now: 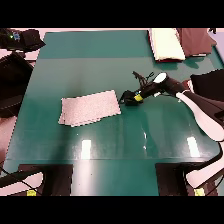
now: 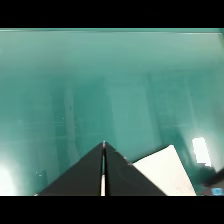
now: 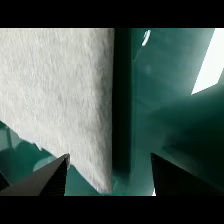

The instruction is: Fold the shirts.

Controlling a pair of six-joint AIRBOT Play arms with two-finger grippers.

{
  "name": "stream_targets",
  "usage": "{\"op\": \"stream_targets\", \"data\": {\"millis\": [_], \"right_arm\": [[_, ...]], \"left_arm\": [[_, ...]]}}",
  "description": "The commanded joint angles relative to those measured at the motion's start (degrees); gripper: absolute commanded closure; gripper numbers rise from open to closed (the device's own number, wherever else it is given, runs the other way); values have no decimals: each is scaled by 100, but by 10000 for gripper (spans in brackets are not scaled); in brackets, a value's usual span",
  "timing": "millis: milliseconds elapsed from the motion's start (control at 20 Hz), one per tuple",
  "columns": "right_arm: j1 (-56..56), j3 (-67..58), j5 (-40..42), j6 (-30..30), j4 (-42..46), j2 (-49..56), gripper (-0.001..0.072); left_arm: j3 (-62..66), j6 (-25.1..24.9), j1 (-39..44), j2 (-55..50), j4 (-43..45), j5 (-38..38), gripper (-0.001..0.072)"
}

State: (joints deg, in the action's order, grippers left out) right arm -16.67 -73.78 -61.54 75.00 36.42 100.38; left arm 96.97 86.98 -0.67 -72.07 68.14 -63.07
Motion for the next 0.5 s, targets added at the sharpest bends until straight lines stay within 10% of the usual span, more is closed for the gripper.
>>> {"op": "stream_targets", "data": {"millis": [0, 100, 300, 450], "right_arm": [[-413, -192, 354, -55, -741, 527, 137], [-774, -673, 601, -52, -1036, 879, 174], [-1211, -1585, 949, -168, -1078, 1322, 644], [-1084, -2068, 890, -214, -841, 1272, 697]], "left_arm": [[-2, -42, -2, 4, -2, -7, 687], [-2, -42, -2, 4, -63, -13, 687], [-2, -63, 46, 4, -417, 2, 688], [-2, -197, 424, 2, -365, 13, 688]]}}
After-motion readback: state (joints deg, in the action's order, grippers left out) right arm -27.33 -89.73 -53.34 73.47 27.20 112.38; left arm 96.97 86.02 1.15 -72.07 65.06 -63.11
